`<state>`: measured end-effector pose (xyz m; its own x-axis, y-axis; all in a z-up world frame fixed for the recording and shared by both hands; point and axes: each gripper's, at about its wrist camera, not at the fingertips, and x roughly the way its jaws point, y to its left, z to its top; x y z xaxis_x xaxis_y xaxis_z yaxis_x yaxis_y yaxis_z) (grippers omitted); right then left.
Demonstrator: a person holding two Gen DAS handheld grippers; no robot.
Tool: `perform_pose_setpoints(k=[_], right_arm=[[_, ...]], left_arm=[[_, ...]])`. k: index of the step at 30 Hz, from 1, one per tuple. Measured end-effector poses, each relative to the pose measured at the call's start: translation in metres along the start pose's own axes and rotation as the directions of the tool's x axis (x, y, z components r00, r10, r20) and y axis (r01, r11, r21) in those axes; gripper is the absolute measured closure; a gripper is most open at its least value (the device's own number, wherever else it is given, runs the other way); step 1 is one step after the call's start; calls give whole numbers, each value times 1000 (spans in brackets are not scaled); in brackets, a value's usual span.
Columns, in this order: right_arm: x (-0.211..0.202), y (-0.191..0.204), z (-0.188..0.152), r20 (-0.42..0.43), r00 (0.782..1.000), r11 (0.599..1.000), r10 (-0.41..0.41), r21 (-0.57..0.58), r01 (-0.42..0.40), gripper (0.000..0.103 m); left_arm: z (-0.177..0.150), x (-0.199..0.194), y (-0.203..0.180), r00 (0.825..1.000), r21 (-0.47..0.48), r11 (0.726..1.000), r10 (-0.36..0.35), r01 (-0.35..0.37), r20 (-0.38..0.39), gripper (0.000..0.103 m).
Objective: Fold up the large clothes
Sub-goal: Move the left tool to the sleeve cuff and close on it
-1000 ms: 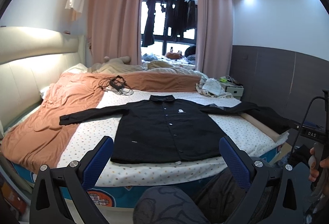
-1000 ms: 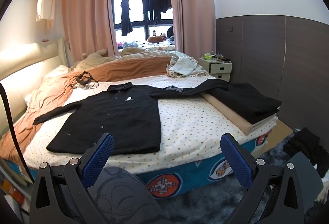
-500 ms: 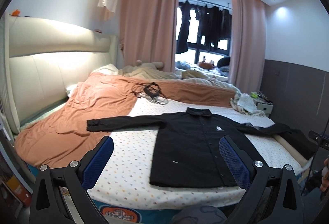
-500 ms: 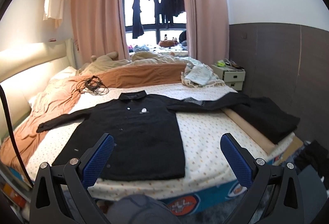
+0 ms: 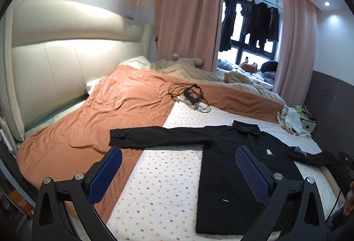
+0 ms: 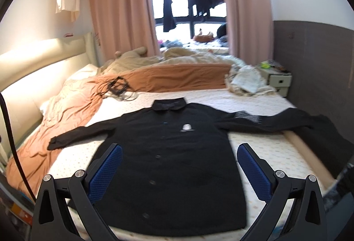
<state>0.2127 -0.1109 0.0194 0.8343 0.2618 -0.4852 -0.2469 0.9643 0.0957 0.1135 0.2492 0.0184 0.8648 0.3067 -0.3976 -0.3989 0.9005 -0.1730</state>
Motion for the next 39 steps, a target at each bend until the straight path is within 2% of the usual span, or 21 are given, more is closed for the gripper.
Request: perform_pose_setpoints(k=[4,8,15,22,24,28,30,33,37,39], right_arm=[[42,26,13,-12,998,998,58,-2,-58,0],[84,49,22,-36,993,994,109,6,-109,0],[170,101,33,-90,981,985,169,-13,-171,0],[251,139,31,-203,948,967,247,-5,-253,17],[270,146,30,-231,937,963,262,-5,-270,23],[310,158,27,-277,923,960,268,-1,-279,27],[329,161,26,-304,914,960,268,7,-279,38],[357,166,23,-336,900,958,278,29,-285,44],[394,175,14,-380,877,952,294,33,-305,52],[412,180,7,-410,859,947,308,41,-319,62]], left_arm=[[10,44,17,998,8,999,44,-44,-50,1],[16,80,38,994,-29,999,34,-38,-107,1],[30,143,92,981,-102,989,91,-110,-174,10],[29,206,155,954,-187,963,143,-196,-262,20],[25,225,170,943,-202,954,157,-222,-293,22],[13,265,191,921,-211,946,162,-248,-355,25],[7,286,200,908,-200,946,164,-256,-386,26],[-4,317,216,887,-199,940,171,-278,-430,27],[-21,350,236,852,-206,926,182,-316,-490,27],[-30,363,241,831,-194,919,202,-343,-518,28]])
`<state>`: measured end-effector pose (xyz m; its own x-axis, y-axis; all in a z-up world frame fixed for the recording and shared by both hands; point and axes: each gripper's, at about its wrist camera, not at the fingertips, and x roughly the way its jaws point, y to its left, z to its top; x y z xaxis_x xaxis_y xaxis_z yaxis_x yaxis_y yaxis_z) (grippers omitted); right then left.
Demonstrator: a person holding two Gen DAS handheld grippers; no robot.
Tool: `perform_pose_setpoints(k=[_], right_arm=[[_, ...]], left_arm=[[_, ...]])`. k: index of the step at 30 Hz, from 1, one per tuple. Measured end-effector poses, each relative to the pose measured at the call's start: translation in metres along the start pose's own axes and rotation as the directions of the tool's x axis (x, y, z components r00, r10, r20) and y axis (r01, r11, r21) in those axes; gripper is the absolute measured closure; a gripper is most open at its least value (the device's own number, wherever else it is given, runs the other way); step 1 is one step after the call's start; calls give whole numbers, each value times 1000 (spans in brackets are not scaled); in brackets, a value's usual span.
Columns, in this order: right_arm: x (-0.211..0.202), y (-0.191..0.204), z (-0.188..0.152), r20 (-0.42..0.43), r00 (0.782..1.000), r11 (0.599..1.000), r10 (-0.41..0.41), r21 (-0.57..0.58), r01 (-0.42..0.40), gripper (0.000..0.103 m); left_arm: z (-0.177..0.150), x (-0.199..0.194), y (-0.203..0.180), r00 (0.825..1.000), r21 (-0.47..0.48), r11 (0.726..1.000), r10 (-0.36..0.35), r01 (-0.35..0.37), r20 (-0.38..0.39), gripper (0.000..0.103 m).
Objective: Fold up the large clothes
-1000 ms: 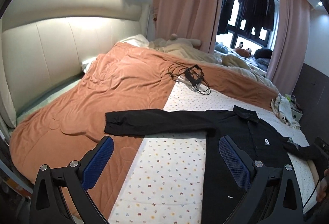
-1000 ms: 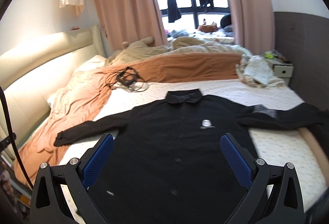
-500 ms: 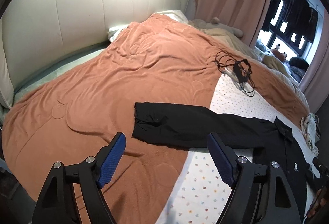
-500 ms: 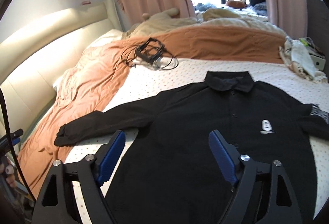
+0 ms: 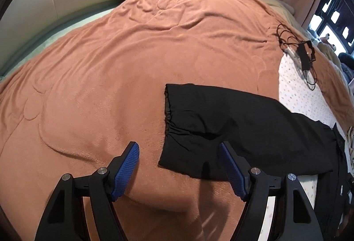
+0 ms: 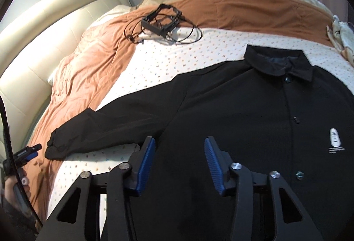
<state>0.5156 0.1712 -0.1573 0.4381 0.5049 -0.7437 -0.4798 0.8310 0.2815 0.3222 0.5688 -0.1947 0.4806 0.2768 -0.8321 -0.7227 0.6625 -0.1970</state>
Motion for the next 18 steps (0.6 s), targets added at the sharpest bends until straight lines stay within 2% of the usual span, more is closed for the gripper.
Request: perform_pose_setpoints(k=[2,5,6,7,9,11,12,15,18], right_arm=[[15,0,2,-20,1000,1000,4,3,-4,72],[36,-2,5,-47,998,999,37,28,-36,75],[42,-4,6,-49,997,997,57,47,-55,75],[47,-5,8,-44,996,995,73,64,-70,76],[55,-6,11,-27,993,989,118,95,-115,78],[66,-6,12,-12,986,979,169,121,-166,79],[76,-7,10,-28,983,973,182,148,-176,79],[101,-12,-4,-92,976,965,197,192,-177,79],[95,-14,-8,-104,972,963,211,195,-188,79]], left_arm=[[0,14,1,1000,0,1000,5,-5,-20,28],[-2,28,2,999,-9,1000,28,-28,-42,35],[-3,28,1,999,-8,999,39,-39,-30,41],[-3,25,-1,999,-6,999,45,-45,-15,53],[-2,23,-8,999,13,999,45,-45,-19,67],[-1,16,-15,996,48,995,92,-92,3,87],[1,12,-16,995,56,994,97,-98,12,92],[8,-10,-17,998,44,997,57,-59,36,95],[17,-38,-20,996,31,999,39,-41,79,97]])
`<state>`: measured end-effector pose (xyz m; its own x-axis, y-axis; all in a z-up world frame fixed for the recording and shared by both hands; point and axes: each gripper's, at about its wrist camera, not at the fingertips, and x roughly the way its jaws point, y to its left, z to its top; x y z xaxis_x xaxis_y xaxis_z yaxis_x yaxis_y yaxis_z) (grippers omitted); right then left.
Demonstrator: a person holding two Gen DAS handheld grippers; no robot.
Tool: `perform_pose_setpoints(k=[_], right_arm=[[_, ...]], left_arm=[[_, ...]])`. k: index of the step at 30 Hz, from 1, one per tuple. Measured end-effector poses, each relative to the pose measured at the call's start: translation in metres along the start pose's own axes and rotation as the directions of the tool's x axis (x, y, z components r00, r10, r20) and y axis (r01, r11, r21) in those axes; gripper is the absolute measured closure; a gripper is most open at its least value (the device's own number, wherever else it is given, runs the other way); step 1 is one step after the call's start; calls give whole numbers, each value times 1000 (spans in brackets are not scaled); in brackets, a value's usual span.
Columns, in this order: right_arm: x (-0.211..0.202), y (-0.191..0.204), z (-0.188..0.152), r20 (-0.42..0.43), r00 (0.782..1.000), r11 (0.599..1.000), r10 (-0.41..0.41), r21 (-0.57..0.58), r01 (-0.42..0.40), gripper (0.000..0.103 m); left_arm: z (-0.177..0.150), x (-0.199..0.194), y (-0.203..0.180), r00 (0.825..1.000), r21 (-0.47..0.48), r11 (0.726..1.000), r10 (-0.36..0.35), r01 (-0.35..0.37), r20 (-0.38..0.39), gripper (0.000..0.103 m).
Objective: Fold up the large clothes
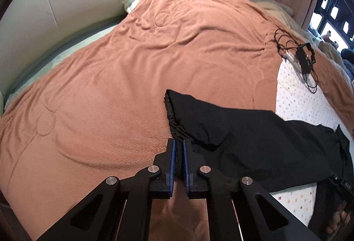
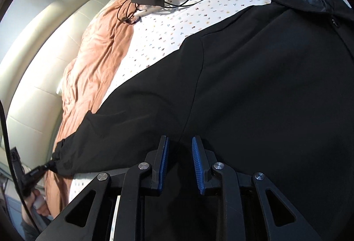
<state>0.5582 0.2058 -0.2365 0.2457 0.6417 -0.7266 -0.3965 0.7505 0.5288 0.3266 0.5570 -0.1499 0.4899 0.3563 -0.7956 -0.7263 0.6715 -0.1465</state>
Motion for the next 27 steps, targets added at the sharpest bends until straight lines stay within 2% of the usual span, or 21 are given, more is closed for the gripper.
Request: perform_pose_setpoints(k=[5,10,11,12,14,18,21,27], right_arm=[[-45,10,2,26,999,1000,-24,-17,25,79],[-109,15,-9,65,997,998,-45,-41,48,75],[-123,15,-13,83,996,998,-42,-36,45,66],[-142,15,-21,110,993,998,-46,-24,49,50],[-173,23,-37,161,985,998,-60,-10,63,35],[-223,30,-64,236,970,998,-63,22,59,34],[-248,29,-78,272,957,995,-99,54,87,34],[-298,17,-92,352,925,989,-141,97,113,34]], left_arm=[[19,-60,-19,993,18,997,-79,78,90,98],[33,-129,-60,969,80,983,-179,168,168,98],[35,-143,-71,963,100,978,-198,182,184,98],[37,-157,-81,956,117,974,-216,196,197,99],[40,-186,-99,939,145,961,-264,236,220,99],[43,-236,-137,911,207,937,-329,282,250,99],[44,-268,-166,891,248,916,-375,314,258,99],[31,-315,-227,865,342,878,-429,334,259,99]])
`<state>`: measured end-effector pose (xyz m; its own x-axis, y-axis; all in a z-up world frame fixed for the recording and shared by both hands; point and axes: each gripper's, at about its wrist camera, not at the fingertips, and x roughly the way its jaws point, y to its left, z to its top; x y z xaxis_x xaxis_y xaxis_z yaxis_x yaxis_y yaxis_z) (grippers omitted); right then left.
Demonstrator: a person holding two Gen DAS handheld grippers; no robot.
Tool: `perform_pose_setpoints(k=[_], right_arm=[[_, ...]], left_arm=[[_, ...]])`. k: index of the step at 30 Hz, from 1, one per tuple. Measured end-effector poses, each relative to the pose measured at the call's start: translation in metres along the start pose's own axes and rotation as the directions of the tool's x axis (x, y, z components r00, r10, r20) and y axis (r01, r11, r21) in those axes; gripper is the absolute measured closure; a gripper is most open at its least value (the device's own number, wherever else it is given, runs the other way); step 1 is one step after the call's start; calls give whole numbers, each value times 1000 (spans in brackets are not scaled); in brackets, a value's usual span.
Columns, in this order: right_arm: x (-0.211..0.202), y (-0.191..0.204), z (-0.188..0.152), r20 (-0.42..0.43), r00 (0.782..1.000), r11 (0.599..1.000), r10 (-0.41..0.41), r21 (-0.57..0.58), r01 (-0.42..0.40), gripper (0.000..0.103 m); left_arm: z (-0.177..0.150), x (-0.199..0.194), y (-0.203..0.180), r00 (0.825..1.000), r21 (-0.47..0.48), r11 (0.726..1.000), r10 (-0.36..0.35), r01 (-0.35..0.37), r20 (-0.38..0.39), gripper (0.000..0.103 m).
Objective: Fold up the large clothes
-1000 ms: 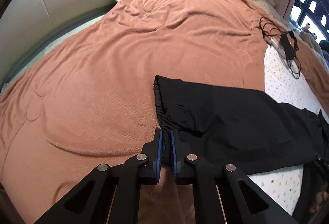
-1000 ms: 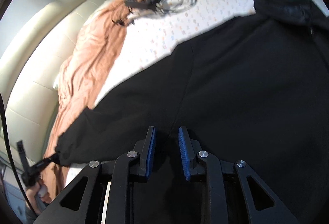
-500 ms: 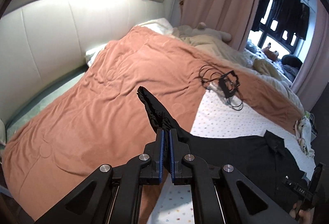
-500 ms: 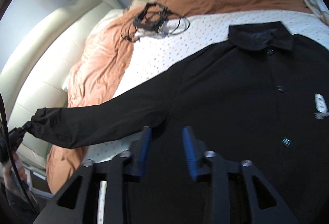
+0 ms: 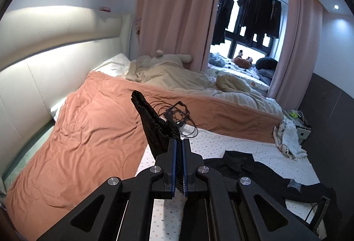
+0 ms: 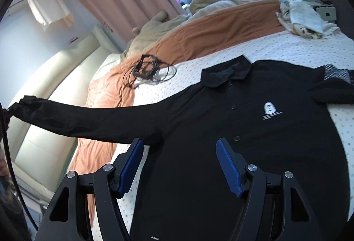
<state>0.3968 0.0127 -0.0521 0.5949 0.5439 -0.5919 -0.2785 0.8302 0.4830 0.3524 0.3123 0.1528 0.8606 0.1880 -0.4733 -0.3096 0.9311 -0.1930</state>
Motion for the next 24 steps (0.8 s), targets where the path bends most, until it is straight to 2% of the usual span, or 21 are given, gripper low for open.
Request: perform_pose_setpoints(k=[3,8,9,11,13,16,19,24], right_arm=[[-16,-17,-3,48,999,1000,-24,-9,25,34],[-29,-67,-3,111,993,998,-45,-38,49,34],[-30,-78,-4,109,993,998,-54,-33,58,34],[-25,-102,4,51,995,996,-86,24,85,34],[-36,-121,10,85,996,999,-32,38,29,34],[-41,-143,16,103,992,996,-77,57,71,34],[-41,-172,21,108,991,992,-77,106,65,34],[-38,-220,27,82,995,979,-60,199,43,34]], left_arm=[[2,3,-29,1000,21,1000,-17,17,-7,99],[1,17,-87,1000,116,993,4,-2,-17,99],[2,20,-100,1000,130,992,6,-4,-17,99],[3,28,-123,1000,145,989,3,0,-24,99],[4,35,-146,1000,170,985,5,0,-28,99],[1,49,-184,999,214,977,2,6,-36,99],[-4,62,-216,999,244,970,-8,21,-52,99],[-24,95,-272,996,336,941,-4,34,-91,99]])
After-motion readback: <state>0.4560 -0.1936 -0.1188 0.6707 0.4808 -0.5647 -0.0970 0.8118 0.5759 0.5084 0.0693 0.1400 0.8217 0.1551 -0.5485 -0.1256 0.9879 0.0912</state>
